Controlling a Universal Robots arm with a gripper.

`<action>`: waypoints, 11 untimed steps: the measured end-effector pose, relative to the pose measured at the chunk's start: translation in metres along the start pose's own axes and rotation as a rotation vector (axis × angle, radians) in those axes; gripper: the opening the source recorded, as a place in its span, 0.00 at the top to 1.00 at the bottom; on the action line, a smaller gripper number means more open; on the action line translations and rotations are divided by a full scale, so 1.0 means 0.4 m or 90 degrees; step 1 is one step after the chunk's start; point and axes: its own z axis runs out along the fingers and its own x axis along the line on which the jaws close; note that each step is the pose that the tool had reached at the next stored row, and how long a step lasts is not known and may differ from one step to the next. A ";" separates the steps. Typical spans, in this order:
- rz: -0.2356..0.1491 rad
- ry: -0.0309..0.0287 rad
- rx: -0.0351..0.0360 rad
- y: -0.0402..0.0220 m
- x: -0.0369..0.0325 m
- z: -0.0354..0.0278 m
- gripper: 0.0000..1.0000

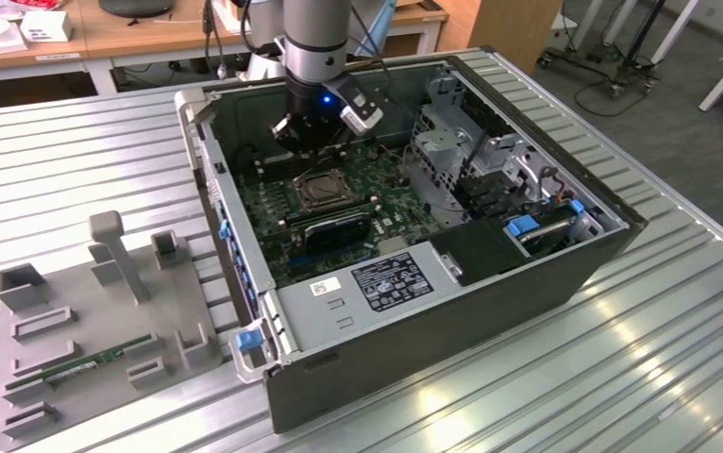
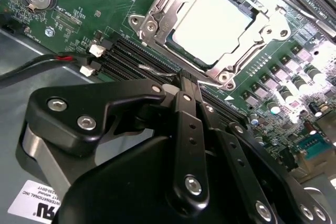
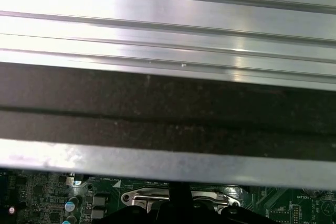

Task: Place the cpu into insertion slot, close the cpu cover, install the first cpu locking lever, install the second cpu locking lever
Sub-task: 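Install the first cpu locking lever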

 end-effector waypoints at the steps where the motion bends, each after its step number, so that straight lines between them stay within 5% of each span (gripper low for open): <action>1: 0.000 0.0000 0.0000 0.000 0.000 0.000 0.89; 11: 0.000 -0.0006 -0.0098 0.006 0.002 0.001 0.89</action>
